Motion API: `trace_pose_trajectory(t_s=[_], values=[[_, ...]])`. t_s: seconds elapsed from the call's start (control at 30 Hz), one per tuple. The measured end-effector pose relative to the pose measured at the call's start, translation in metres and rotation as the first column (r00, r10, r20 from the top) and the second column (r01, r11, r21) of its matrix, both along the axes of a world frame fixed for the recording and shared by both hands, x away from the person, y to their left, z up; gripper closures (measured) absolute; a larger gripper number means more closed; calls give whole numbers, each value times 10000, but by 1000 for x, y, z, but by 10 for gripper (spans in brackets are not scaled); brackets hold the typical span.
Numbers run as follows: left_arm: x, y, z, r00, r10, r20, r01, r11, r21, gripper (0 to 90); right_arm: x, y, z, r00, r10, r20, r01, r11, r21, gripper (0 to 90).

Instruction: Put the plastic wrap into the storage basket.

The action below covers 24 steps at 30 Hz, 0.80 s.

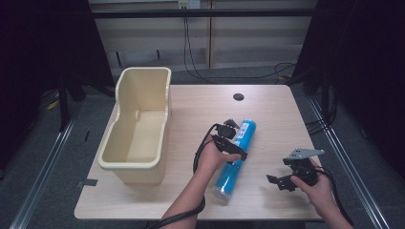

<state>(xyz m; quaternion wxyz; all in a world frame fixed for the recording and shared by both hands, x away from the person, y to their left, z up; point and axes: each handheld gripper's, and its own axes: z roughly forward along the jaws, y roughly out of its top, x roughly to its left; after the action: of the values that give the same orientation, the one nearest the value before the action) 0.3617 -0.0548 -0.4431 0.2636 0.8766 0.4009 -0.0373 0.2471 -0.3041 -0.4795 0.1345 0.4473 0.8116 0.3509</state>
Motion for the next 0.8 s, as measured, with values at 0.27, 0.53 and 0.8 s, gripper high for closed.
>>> trace_pose_trajectory(t_s=[0.27,0.53,0.8], values=[[2,-5,-2,10000,-24,-88,25,9999,169,76,0,0,0,10000,-30,53,29,10000,52,37],[4,-10,-7,10000,34,-84,-31,9991,414,105,0,-1,1,10000,-13,82,13,10000,38,37],[5,-11,-9,9998,187,104,-191,9987,464,122,-1,-2,1,9999,-62,91,62,10000,43,37]])
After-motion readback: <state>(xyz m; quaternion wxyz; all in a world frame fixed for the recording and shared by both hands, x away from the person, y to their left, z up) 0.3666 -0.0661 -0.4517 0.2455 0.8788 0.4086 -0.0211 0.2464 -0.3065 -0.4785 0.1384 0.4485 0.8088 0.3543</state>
